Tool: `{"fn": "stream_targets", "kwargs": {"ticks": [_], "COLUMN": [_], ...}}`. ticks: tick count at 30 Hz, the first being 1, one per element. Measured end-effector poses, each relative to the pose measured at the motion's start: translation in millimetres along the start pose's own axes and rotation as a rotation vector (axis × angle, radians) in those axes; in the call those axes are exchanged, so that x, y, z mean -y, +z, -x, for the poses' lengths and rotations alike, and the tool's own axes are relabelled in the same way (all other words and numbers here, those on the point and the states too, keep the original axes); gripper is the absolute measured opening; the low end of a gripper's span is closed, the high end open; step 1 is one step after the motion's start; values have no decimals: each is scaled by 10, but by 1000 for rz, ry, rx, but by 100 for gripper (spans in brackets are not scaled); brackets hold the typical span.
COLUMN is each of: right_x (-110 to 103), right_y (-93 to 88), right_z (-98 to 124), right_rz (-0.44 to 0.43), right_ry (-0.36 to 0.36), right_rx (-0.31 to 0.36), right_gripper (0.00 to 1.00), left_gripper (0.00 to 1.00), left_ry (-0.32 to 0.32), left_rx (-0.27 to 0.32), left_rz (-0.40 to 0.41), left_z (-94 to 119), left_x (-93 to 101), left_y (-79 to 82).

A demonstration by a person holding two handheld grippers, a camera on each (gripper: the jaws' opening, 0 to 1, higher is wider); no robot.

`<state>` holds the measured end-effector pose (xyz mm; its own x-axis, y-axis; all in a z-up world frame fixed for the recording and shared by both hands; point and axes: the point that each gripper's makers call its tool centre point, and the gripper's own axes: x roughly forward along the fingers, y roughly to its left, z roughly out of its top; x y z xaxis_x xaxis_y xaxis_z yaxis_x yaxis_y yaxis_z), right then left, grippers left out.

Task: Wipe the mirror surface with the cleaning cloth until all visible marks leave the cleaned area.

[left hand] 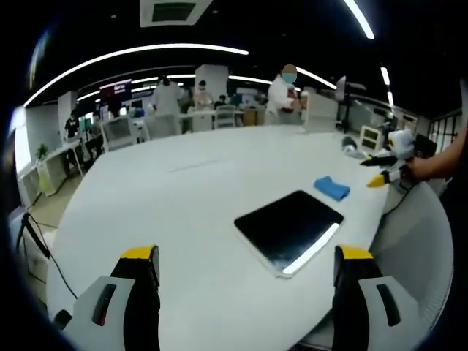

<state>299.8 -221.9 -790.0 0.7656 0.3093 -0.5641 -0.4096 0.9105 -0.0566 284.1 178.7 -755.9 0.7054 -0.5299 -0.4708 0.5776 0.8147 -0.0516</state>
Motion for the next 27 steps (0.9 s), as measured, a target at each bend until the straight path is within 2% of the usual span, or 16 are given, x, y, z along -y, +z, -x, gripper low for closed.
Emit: {"fn": "stream_targets", "kwargs": {"ticks": [3,4,10,13,17,19,21,24,27], "right_x": [-54,-65,-176,-235,-136,-117,-113,-125,-130], "right_y": [151,182,150,81,124,98,-22,-49,-46], "right_z": [13,-9,-130,-128,-25,19,29,3,-18], "right_rz": [-12,13,13,52,37,41,27,32,55], "right_ry": [26,27,50,66,46,40,38,37,46], "right_rx": [26,32,13,-17,-2,2,-11,-17,-20], "right_gripper": [100,100,100,100,100,100,100,100,99], "left_gripper": [99,99,99,99,99,99,99,99,99], "left_ry": [7,10,23,37,39,39,39,41,36], "left_rx": [-14,-18,-25,-22,-56,-55,-38,-39,-70], "left_rz": [14,18,23,41,16,23,65,48,18], "left_z": [43,58,127,164,230,249,242,206,209], "left_x": [-23,-32,-29,-66,-128,-164,-198,-212,-194], "left_y": [-55,-69,-109,-149,-252,-254,-209,-175,-194]}}
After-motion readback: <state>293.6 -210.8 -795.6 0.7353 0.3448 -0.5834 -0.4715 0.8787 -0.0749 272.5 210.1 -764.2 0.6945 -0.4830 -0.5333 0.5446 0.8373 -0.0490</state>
